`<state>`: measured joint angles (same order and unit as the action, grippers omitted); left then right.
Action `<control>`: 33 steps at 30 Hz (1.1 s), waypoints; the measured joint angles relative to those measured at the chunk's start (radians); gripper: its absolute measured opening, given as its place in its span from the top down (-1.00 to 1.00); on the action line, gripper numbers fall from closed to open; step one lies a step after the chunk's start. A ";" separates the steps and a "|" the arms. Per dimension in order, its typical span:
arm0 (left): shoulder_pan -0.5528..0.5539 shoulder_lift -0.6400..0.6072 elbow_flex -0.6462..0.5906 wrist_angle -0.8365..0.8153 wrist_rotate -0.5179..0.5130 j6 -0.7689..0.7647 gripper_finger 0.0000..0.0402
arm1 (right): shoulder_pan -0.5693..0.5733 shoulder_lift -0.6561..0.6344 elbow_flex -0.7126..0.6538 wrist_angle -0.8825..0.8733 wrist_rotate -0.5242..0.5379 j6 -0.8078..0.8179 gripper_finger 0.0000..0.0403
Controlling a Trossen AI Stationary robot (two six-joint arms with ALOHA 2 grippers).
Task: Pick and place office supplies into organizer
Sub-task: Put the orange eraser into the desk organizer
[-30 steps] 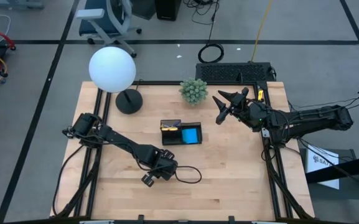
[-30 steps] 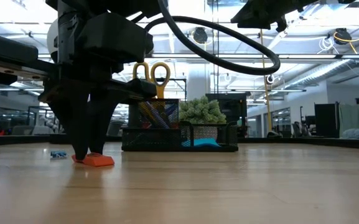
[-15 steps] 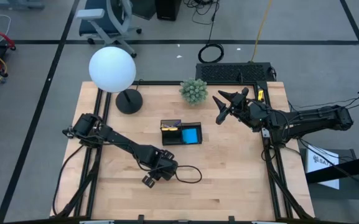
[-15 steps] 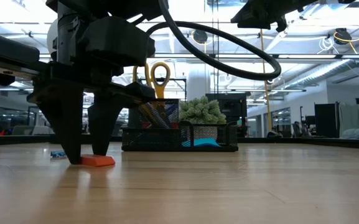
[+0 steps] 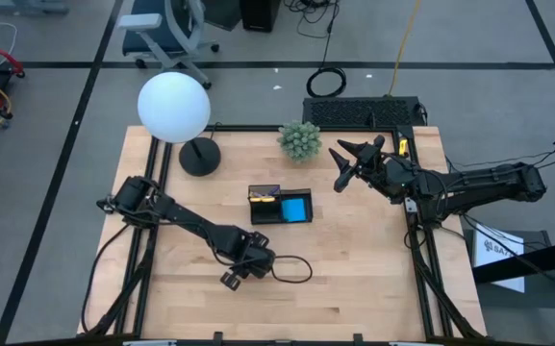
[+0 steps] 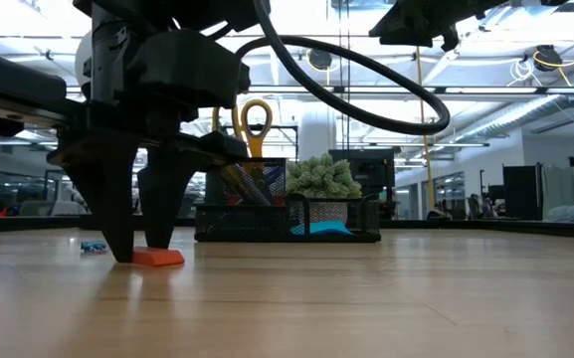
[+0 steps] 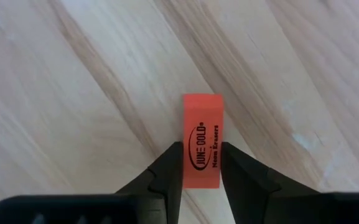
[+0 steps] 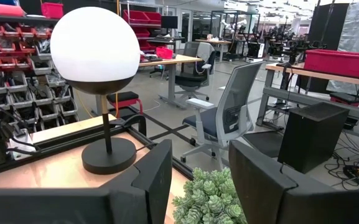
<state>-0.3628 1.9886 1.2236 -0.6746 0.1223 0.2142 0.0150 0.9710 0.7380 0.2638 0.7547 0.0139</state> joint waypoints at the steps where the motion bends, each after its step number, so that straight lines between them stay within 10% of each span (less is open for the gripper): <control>1: -0.003 0.005 0.001 0.000 0.000 0.000 0.46 | 0.000 0.000 0.000 0.000 0.000 0.000 0.24; 33: -0.006 0.028 0.100 -0.133 0.001 -0.010 0.46 | 0.000 0.000 0.000 0.000 0.000 0.000 0.24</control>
<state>-0.3687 2.0163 1.3235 -0.8077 0.1234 0.2047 0.0150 0.9707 0.7380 0.2638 0.7551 0.0143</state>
